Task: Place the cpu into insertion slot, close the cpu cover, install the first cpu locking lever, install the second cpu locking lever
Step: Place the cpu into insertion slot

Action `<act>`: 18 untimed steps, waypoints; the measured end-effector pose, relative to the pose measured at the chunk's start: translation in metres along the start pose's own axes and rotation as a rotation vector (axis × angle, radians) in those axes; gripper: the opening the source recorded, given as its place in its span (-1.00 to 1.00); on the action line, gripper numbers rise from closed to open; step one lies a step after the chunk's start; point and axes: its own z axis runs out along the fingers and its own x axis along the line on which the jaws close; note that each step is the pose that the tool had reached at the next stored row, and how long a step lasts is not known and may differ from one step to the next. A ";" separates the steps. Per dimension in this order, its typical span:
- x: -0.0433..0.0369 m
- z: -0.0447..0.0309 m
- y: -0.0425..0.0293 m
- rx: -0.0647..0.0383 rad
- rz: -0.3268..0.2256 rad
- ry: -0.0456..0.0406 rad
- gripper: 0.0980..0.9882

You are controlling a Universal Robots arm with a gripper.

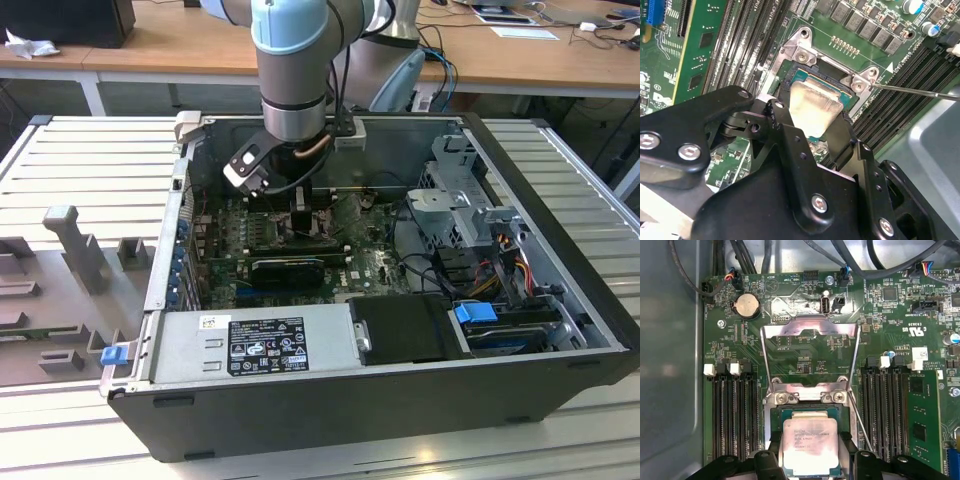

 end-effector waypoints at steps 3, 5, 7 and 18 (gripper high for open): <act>-0.0001 0.0003 0.0000 0.000 0.000 -0.0005 -0.03; -0.0001 0.0005 0.0000 0.000 0.000 -0.0003 0.00; -0.0001 0.0006 0.0000 0.000 0.000 -0.0003 0.13; 0.0002 -0.0111 0.0009 0.001 0.000 0.0007 -0.46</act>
